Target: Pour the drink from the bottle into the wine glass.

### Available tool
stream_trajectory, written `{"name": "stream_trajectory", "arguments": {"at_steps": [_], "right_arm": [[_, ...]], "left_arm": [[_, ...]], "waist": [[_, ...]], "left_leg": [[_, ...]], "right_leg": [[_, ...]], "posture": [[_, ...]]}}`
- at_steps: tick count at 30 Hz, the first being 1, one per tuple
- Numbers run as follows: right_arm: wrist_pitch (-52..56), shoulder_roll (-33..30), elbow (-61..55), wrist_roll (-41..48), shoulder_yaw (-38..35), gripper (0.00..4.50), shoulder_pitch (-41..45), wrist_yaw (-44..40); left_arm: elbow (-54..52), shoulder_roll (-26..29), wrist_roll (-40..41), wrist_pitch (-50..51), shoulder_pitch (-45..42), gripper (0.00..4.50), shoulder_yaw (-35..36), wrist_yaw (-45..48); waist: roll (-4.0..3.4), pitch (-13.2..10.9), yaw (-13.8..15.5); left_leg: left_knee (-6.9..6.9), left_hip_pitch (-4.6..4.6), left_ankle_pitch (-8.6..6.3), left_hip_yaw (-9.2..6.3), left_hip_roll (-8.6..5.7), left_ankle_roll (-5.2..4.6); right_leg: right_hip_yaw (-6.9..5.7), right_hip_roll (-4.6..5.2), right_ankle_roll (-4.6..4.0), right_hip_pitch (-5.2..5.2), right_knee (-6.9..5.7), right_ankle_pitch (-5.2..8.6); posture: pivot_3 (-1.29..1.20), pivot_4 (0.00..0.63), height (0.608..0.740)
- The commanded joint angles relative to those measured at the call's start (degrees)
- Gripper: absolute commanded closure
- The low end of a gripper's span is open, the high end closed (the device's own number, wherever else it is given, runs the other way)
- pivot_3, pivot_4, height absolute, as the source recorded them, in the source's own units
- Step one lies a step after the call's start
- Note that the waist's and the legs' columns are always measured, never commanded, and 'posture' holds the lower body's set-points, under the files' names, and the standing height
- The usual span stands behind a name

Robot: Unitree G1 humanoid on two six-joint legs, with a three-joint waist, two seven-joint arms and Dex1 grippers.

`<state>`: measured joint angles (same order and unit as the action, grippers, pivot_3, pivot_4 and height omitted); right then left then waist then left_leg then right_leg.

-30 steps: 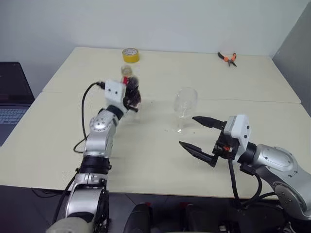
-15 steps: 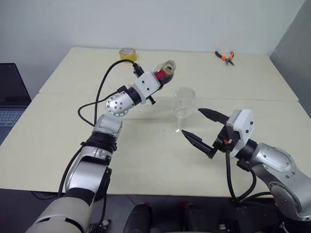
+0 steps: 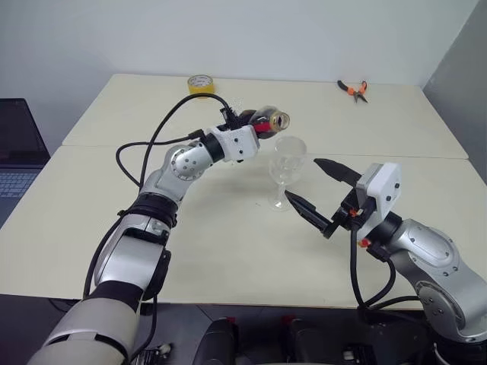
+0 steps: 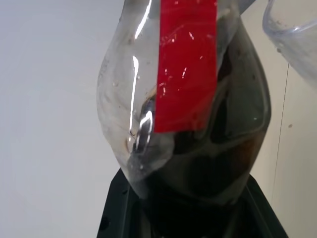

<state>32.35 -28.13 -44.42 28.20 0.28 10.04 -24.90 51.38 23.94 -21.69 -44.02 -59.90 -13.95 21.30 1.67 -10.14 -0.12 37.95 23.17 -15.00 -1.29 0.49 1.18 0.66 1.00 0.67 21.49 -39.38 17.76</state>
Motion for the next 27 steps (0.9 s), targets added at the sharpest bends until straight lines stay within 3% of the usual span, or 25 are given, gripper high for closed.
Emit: {"name": "stream_trajectory", "arguments": {"at_steps": [1,27], "right_arm": [[-1.2,0.5,-1.2,-0.4,0.6,0.0,1.0,0.2],[-3.2,2.2,0.4,-2.8,2.2,0.0,0.8,-0.3]], "left_arm": [[0.6,1.8,-3.2,-2.8,-4.5,3.71,-0.7,-4.1],[4.8,4.6,-14.8,-5.4,-9.4,3.74,-7.1,-15.8]], "waist": [[0.0,0.0,0.0],[0.0,0.0,0.0]], "left_leg": [[0.0,0.0,0.0,0.0,0.0,0.0],[0.06,0.21,0.04,0.04,-0.02,0.06]], "right_leg": [[0.01,0.0,0.0,0.02,-0.01,0.0],[0.02,0.01,0.0,0.29,-0.17,0.0]], "posture": [[0.0,0.15,0.74],[0.0,0.15,0.74]]}}
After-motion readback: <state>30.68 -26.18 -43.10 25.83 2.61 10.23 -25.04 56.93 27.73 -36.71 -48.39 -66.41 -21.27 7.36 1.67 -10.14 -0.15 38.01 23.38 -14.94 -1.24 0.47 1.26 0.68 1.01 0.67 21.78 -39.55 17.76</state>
